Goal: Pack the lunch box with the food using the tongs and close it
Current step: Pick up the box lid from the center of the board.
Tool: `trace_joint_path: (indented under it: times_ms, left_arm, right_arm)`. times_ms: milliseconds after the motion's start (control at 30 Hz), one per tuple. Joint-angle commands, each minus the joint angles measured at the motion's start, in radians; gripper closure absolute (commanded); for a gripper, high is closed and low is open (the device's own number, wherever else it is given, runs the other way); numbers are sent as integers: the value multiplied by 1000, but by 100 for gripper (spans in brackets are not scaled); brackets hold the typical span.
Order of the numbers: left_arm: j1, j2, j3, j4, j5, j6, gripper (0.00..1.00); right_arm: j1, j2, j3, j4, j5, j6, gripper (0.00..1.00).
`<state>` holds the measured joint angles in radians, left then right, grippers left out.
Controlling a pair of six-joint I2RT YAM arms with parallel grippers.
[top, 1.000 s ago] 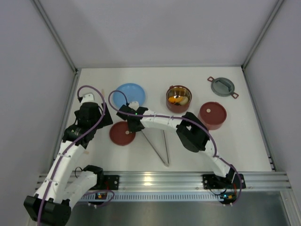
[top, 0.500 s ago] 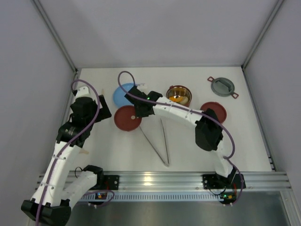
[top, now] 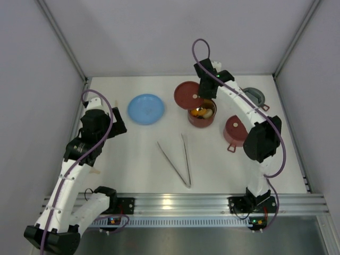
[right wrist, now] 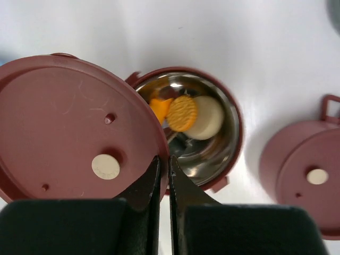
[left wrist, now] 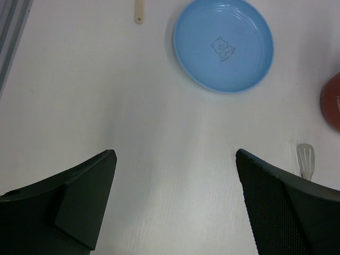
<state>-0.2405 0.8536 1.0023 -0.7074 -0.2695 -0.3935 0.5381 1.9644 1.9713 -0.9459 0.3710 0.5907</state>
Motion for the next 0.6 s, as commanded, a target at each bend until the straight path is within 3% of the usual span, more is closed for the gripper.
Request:
trace_joint_path:
  times_ms: [0, 300, 567]
  left_arm:
    - [6, 4, 18, 52, 16, 12, 1]
    - [6, 10, -30, 89, 30, 8, 1]
    - [6, 28, -37, 106, 35, 13, 1]
  right_arm:
    - [-52, -44, 26, -70, 17, -42, 100]
    - [-164, -53, -110, -7, -41, -66, 100]
    - [-187, -15, -146, 16, -66, -78, 100]
